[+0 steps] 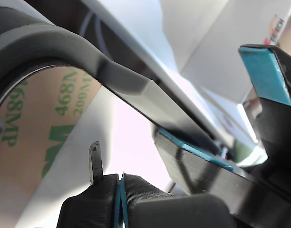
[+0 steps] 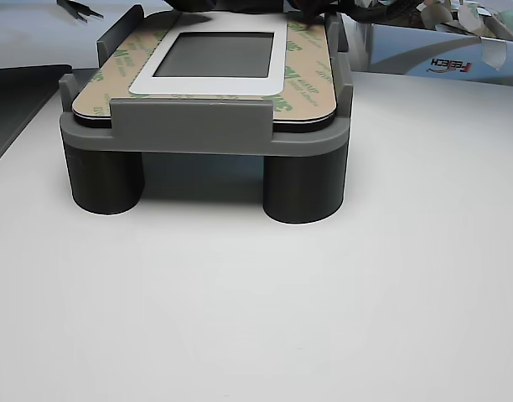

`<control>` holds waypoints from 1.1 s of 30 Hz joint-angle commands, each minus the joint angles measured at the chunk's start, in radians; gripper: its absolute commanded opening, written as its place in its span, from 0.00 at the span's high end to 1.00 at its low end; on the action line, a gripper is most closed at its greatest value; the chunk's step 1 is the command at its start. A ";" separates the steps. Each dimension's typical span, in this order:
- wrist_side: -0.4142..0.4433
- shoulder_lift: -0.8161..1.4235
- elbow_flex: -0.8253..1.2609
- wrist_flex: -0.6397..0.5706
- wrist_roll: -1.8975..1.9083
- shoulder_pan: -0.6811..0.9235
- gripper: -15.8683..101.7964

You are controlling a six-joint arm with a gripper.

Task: Peel off protective film from adhesive tape.

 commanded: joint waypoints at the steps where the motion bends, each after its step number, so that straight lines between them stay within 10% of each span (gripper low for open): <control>1: -0.008 0.015 -0.025 -0.006 -0.005 -0.023 0.96; 33: 0.002 0.025 -0.021 0.020 0.032 0.000 0.96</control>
